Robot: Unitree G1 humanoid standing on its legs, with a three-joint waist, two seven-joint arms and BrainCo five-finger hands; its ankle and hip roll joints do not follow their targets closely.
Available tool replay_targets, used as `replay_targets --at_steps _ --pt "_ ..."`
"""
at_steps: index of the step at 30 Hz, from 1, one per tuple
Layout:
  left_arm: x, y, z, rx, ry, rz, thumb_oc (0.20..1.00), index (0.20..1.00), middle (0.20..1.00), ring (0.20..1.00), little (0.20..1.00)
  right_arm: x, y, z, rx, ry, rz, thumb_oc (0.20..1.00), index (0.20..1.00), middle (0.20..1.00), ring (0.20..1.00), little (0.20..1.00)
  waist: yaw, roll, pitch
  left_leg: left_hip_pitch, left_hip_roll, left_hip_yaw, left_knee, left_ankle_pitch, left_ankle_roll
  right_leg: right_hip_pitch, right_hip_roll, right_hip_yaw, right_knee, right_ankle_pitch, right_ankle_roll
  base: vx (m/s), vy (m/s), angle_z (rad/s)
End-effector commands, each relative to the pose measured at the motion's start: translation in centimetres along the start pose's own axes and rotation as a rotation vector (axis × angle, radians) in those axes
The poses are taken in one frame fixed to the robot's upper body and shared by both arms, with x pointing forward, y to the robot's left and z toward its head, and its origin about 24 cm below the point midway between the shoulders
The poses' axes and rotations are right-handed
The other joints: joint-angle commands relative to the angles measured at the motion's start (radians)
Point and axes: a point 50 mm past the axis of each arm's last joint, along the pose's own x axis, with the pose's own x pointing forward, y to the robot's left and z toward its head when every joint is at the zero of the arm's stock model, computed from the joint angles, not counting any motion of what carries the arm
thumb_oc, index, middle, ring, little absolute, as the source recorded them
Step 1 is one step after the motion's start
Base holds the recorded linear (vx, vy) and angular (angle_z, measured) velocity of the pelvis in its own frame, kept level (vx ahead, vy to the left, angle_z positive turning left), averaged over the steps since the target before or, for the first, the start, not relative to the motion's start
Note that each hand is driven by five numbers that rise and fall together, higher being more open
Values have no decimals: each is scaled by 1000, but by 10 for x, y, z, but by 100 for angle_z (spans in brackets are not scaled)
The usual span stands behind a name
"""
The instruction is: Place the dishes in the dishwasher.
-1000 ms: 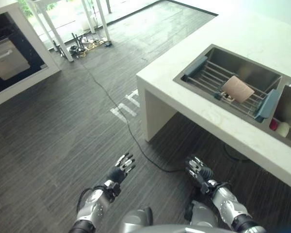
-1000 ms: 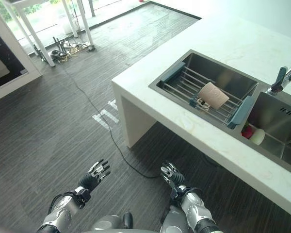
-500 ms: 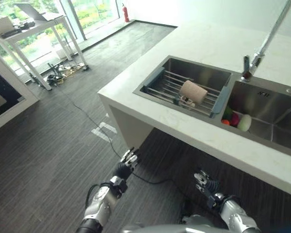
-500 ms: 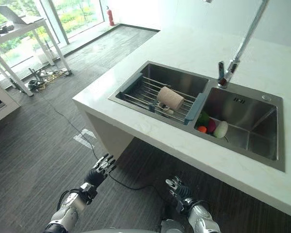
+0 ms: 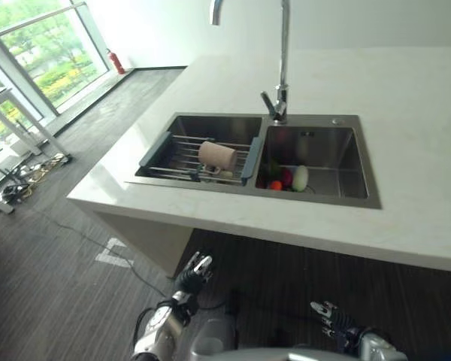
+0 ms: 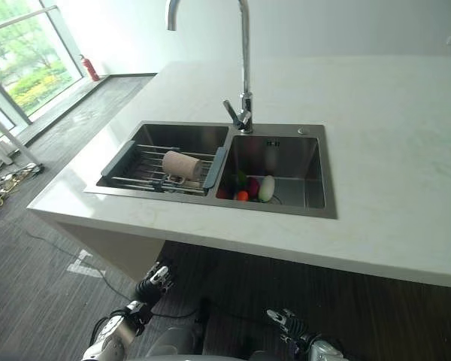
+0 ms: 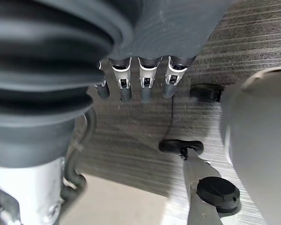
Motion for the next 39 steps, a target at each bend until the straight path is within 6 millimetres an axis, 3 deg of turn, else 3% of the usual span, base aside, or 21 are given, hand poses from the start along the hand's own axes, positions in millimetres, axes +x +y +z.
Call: replay_targets --at_steps 1,7,15,24,27,30,32,33,36,39 --pt "5 -6 24 80 -84 -61 1000 1000 1000 1000 1000 5 12 29 76 -174 46 1000 1000 1000 1000 1000 29 -8 23 138 -9 -30 11 -80 79 42 -126 59 79 -87 159 230 141 -22" --pt "3 4 26 112 -66 -46 1000 1000 1000 1000 1000 3 12 11 127 -161 36 1000 1000 1000 1000 1000 11 -9 13 215 -18 -14 -36 -124 114 35 -143 56 112 -96 178 117 62 20" --pt "5 8 27 128 -35 -17 1000 1000 1000 1000 1000 4 13 10 153 -160 18 1000 1000 1000 1000 1000 6 -17 17 228 -14 34 -37 -152 135 15 -182 34 124 -83 203 4 5 0" --pt "-6 33 3 83 62 133 1000 1000 1000 1000 1000 2 5 3 212 -141 -55 1000 1000 1000 1000 1000 16 -26 2 242 -10 81 -10 -183 156 17 -243 -25 168 -84 237 -17 86 -6" --pt "-14 49 -3 62 78 225 1000 1000 1000 1000 1000 1 0 -1 264 -144 -94 1000 1000 1000 1000 1000 26 -30 -3 244 -26 73 -4 -195 183 6 -252 -36 237 -94 247 -31 150 -15" --pt "-23 68 2 54 70 329 1000 1000 1000 1000 1000 -2 -5 -9 318 -152 -149 1000 1000 1000 1000 1000 4 -22 14 273 -61 49 -41 -202 225 -119 -226 -5 469 -33 257 -20 112 -19" --pt "-22 70 7 43 55 342 1000 1000 1000 1000 1000 -3 -9 -10 302 -144 -178 1000 1000 1000 1000 1000 -2 -26 29 279 -71 51 -29 -219 220 -144 -260 -23 394 3 261 -22 -32 -32" --pt "-22 72 10 35 44 355 1000 1000 1000 1000 1000 -4 -14 -11 276 -119 -199 1000 1000 1000 1000 1000 -5 -25 30 276 -65 44 -18 -222 213 -126 -260 -12 331 -23 262 5 -139 -17" --pt "-29 78 9 -34 -27 390 1000 1000 1000 1000 1000 -11 -27 -27 323 -16 -285 1000 1000 1000 1000 1000 4 -25 5 292 -27 68 -46 -202 178 -45 -228 -32 207 -60 255 56 -227 2" --pt "-31 79 8 -47 -60 433 1000 1000 1000 1000 1000 -19 -36 -43 425 52 -360 1000 1000 1000 1000 1000 11 -31 -8 306 -6 95 -45 -206 152 0 -211 -51 160 -75 238 57 -136 -2"
